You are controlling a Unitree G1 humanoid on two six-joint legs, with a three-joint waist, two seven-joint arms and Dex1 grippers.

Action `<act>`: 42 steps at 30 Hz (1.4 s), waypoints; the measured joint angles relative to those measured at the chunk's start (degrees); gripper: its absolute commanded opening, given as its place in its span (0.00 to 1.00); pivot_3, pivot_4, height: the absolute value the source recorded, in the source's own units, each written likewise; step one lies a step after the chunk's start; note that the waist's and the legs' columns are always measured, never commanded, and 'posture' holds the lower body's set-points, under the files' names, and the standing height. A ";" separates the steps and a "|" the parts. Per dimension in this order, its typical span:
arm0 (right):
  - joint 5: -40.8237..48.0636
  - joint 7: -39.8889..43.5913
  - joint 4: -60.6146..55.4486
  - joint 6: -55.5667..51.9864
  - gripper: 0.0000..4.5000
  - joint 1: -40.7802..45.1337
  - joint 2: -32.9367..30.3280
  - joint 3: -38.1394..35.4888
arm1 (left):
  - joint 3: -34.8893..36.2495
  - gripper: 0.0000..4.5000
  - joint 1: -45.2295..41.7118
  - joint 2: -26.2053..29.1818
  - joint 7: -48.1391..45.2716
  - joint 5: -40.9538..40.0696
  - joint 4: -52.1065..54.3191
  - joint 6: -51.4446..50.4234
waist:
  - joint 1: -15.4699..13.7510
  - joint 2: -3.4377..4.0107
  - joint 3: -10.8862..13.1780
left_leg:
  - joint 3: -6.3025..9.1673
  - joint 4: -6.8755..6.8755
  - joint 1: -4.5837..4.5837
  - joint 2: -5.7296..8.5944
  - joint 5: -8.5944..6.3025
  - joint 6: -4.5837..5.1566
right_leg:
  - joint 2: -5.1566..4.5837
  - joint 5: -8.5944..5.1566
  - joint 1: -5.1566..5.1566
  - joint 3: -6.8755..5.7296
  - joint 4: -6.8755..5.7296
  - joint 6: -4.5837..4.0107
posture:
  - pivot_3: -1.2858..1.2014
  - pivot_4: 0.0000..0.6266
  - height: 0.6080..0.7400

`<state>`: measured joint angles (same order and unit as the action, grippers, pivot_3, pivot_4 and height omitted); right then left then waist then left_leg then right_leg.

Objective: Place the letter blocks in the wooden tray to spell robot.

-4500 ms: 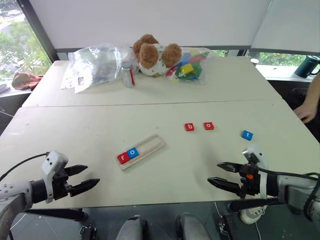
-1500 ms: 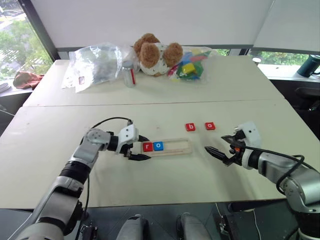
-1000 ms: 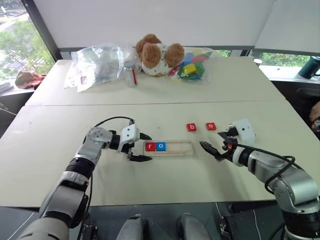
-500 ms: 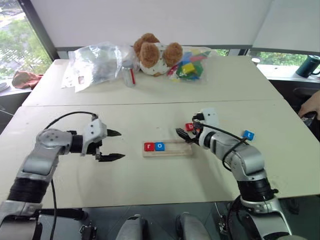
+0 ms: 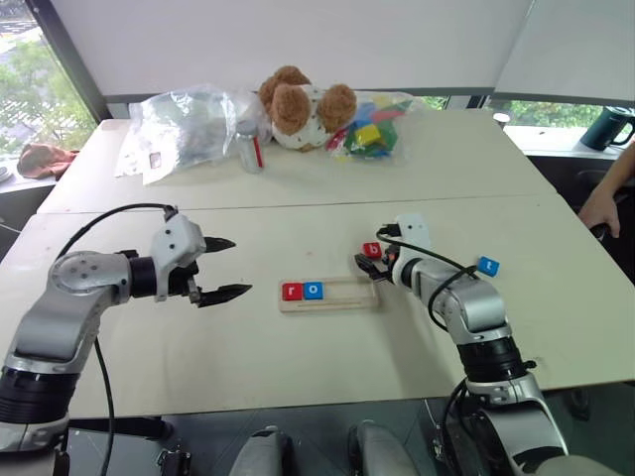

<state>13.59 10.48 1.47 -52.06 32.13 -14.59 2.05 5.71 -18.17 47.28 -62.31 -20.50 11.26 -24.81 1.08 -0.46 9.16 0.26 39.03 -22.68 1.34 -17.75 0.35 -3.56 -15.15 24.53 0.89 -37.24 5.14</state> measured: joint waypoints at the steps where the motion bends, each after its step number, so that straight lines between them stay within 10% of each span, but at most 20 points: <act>1: 0.00 -0.29 0.20 0.00 1.00 0.13 0.59 -0.45 | -0.06 0.99 -0.01 -0.02 0.17 0.01 -0.08 0.08 | 0.06 0.00 0.00 | 0.00 0.00 0.00 0.00 0.00 0.00 | 0.00 0.00 0.00 0.00 0.00 0.00 | 0.52 0.24 1.00; 5: -0.56 -2.17 1.63 0.01 0.80 1.01 2.45 -1.83 | -0.53 1.00 -0.02 -0.20 0.63 0.07 -0.45 0.43 | 0.12 0.00 0.00 | 0.00 0.00 0.04 0.00 0.00 -0.01 | 0.00 0.00 -0.03 0.01 -0.01 0.00 | 0.52 0.24 1.00; 10: -2.87 -3.45 2.74 0.40 0.25 1.58 3.17 -1.23 | -1.42 1.00 -0.23 -0.57 1.30 0.31 -0.73 0.62 | 0.15 0.00 -0.01 | -0.01 -0.02 0.08 -0.01 0.01 -0.02 | 0.00 0.00 -0.05 0.01 -0.01 0.00 | 0.52 0.24 1.00; 17: -5.23 -3.21 -1.08 0.93 0.25 -0.18 1.06 -0.11 | -4.25 1.00 -2.13 -1.97 0.94 0.27 -1.03 1.43 | -0.27 0.02 0.01 | 0.02 -0.01 0.04 0.00 0.01 -0.03 | -0.01 0.00 -0.05 0.00 -0.01 0.00 | 0.52 0.24 1.00; 23: -5.22 -4.41 -30.35 -15.41 0.25 -12.30 -3.39 -5.55 | -7.84 1.00 -3.06 -2.42 -2.32 -0.85 0.54 0.45 | -0.46 0.01 0.00 | 0.15 -0.01 -0.39 0.02 -0.02 0.00 | -0.01 0.00 0.18 -0.02 0.01 0.00 | 0.52 0.24 1.00; 34: -8.85 -14.10 -41.79 -30.10 0.25 -20.94 13.50 -11.07 | -14.14 1.00 -10.94 -0.39 -9.76 0.69 -1.19 0.48 | -0.10 0.03 0.01 | 0.02 0.01 0.16 0.03 0.05 -0.07 | 0.22 -0.01 -0.10 0.02 -0.14 -0.01 | 0.52 0.24 1.00; 35: -8.95 -14.17 -41.36 -29.60 0.48 -20.90 13.35 -11.08 | -14.64 1.00 -11.50 -0.78 -10.20 0.93 -1.83 0.67 | -0.13 0.03 0.01 | 0.02 0.01 0.15 0.03 0.05 -0.07 | 0.24 -0.01 -0.11 0.02 -0.13 -0.01 | 0.52 0.24 1.00; 39: -8.95 -14.16 -39.96 -28.61 0.90 -20.20 13.38 -10.32 | -15.65 1.00 -12.48 -1.89 -10.44 1.34 -2.41 1.74 | -0.20 0.02 0.00 | 0.02 0.02 0.15 0.02 0.05 -0.07 | 0.24 -0.01 -0.12 0.03 -0.12 -0.01 | 0.52 0.24 1.00; 42: -8.99 -14.42 -39.98 -29.74 0.99 -19.36 13.64 -10.88 | -15.65 1.00 -12.44 -2.32 -10.27 1.16 -2.40 1.58 | -0.20 0.02 0.00 | 0.03 0.02 0.15 0.01 0.05 -0.07 | 0.24 -0.01 -0.12 0.04 -0.12 -0.01 | 0.52 0.24 1.00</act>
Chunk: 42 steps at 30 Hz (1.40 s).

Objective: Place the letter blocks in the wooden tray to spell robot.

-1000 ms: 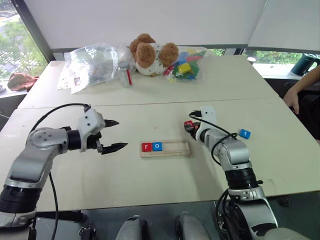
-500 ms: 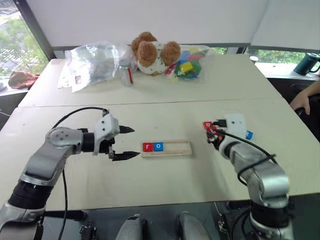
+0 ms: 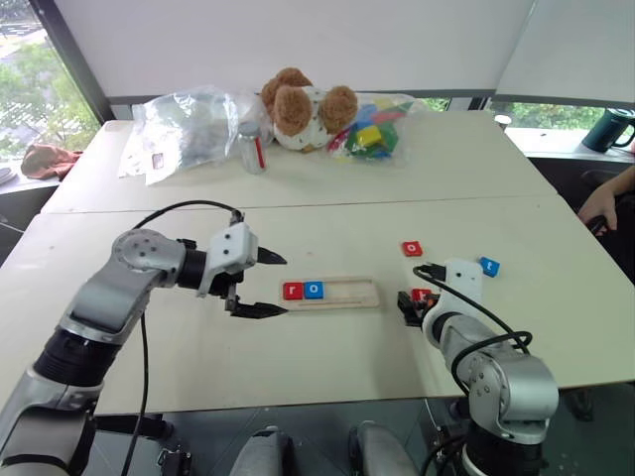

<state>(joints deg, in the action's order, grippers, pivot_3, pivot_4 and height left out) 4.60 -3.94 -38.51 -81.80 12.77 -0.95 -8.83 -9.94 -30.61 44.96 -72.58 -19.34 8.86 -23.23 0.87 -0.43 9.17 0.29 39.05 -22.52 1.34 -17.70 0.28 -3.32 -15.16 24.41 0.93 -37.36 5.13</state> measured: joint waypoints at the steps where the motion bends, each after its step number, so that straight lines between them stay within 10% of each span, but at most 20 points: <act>1: -0.21 -0.35 -0.05 -1.24 0.99 0.94 0.47 -1.17 | 0.07 1.00 0.04 0.01 0.04 -0.18 0.07 -0.15 | 0.01 0.00 0.00 | 0.00 0.00 0.00 0.00 0.00 0.00 | 0.00 0.00 0.00 0.00 0.00 0.00 | 0.52 0.24 1.00; 8: 5.68 15.11 4.17 -0.07 0.99 12.67 -22.68 -4.58 | 0.39 1.00 -0.33 0.17 -2.27 -4.90 1.97 -4.07 | -0.15 0.04 0.04 | 0.04 0.02 0.02 0.01 -0.04 0.09 | 0.00 0.00 -0.14 -0.08 0.16 0.01 | 0.52 0.24 1.00; 15: 10.65 59.87 27.00 46.80 0.99 -1.92 -48.51 3.59 | 0.20 1.00 -0.08 3.21 -3.83 -2.46 1.38 -0.82 | 0.46 0.00 0.10 | -0.21 -0.02 0.05 -0.02 -0.24 0.42 | 0.07 -0.14 -0.20 0.14 0.32 0.23 | 0.52 0.24 1.00; 29: 3.79 78.63 59.81 83.03 0.99 11.14 -47.46 13.84 | 2.75 1.00 6.76 6.31 -0.85 -2.74 7.34 -3.48 | 0.00 -0.03 0.14 | -0.19 0.10 0.12 -0.01 -0.18 0.29 | -0.21 -0.12 -0.22 0.21 0.16 0.21 | 0.52 0.24 1.00; 32: 3.41 79.99 64.71 84.46 0.82 14.60 -45.86 14.81 | 2.90 1.00 7.57 6.52 -0.38 -2.85 7.76 -4.15 | -0.18 -0.03 0.14 | -0.18 0.10 0.12 0.01 -0.15 0.25 | -0.24 -0.12 -0.23 0.20 0.16 0.20 | 0.52 0.24 1.00; 37: 3.22 83.19 69.35 86.86 0.26 16.71 -45.15 15.31 | 3.53 1.00 8.43 6.88 0.48 -3.32 7.99 -4.99 | -0.21 -0.03 0.14 | -0.15 0.07 0.11 0.01 -0.16 0.24 | -0.26 -0.12 -0.22 0.18 0.17 0.20 | 0.52 0.24 1.00; 42: 3.17 84.27 69.61 87.32 0.26 16.83 -45.15 15.31 | 5.26 1.00 9.12 7.85 1.22 -3.74 7.91 -5.06 | -0.13 -0.02 0.13 | -0.15 0.08 0.11 0.01 -0.14 0.22 | -0.27 -0.12 -0.22 0.19 0.16 0.20 | 0.52 0.24 1.00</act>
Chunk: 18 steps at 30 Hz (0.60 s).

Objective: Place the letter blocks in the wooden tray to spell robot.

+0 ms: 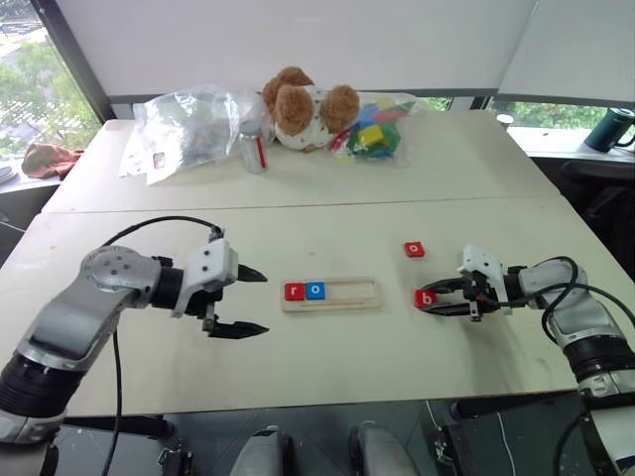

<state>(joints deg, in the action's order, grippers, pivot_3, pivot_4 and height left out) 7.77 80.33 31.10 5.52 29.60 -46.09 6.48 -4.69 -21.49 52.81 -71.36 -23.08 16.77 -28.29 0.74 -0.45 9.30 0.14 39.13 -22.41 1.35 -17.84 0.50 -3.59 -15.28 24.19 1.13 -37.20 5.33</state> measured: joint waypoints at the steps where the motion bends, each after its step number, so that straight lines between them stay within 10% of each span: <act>1: 0.00 -0.02 -0.63 -1.25 0.26 0.32 0.18 0.01 | 0.27 1.00 0.46 0.11 0.22 0.00 -0.31 0.04 | 0.01 0.01 0.00 | 0.00 0.00 0.00 0.00 0.00 0.00 | 0.00 0.00 0.00 0.00 0.00 0.00 | 0.52 0.24 1.00; 18: -6.93 -1.41 -1.90 -13.24 0.26 18.79 16.42 14.32 | 1.38 1.00 1.79 0.11 2.51 1.42 -4.66 1.37 | -0.15 0.04 0.02 | 0.11 0.02 -0.30 0.20 0.19 -0.35 | -0.21 0.01 0.25 -0.12 0.04 -0.01 | 0.52 0.24 1.00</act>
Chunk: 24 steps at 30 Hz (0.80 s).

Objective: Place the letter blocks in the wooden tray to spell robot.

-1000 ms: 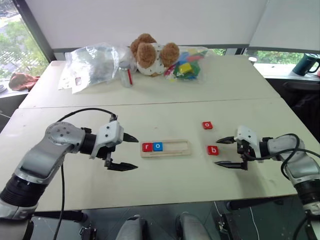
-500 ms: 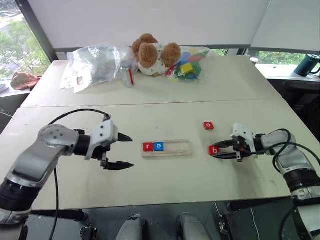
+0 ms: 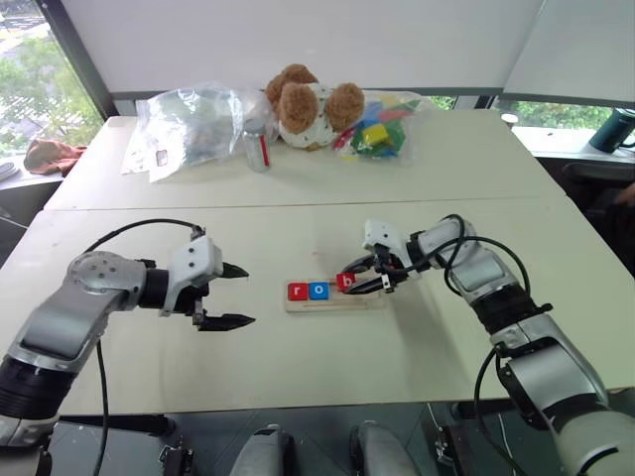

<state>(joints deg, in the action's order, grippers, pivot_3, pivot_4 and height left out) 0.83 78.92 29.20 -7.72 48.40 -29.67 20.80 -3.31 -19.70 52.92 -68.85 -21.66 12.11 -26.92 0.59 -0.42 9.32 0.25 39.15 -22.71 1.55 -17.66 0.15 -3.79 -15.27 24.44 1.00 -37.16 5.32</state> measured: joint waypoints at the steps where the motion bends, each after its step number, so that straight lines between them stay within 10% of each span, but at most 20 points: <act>1: -0.62 0.08 1.29 0.81 0.26 0.69 0.11 0.30 | 0.00 1.00 0.02 -0.04 0.36 -0.02 0.23 0.00 | 0.21 0.00 0.00 | 0.00 -0.03 -0.01 -0.02 0.00 -0.01 | 0.02 0.00 0.05 -0.01 -0.01 0.00 | 0.52 0.24 1.00; 24: -2.64 -1.02 4.35 2.39 0.26 1.52 4.42 0.81 | -0.08 1.00 0.86 -1.61 2.69 -0.02 0.54 0.01 | 0.45 0.00 0.00 | 0.00 -0.06 0.00 -0.09 0.03 -0.05 | 0.11 0.00 0.09 -0.02 -0.06 0.00 | 0.52 0.24 1.00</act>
<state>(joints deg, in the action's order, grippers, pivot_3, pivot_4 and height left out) -1.80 77.90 33.55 -5.33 49.92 -25.26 21.61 -3.39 -18.84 51.31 -66.16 -21.68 12.64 -26.91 1.04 -0.42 9.33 0.26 39.09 -22.71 1.46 -17.63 0.09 -3.68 -15.27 24.53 0.98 -37.22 5.32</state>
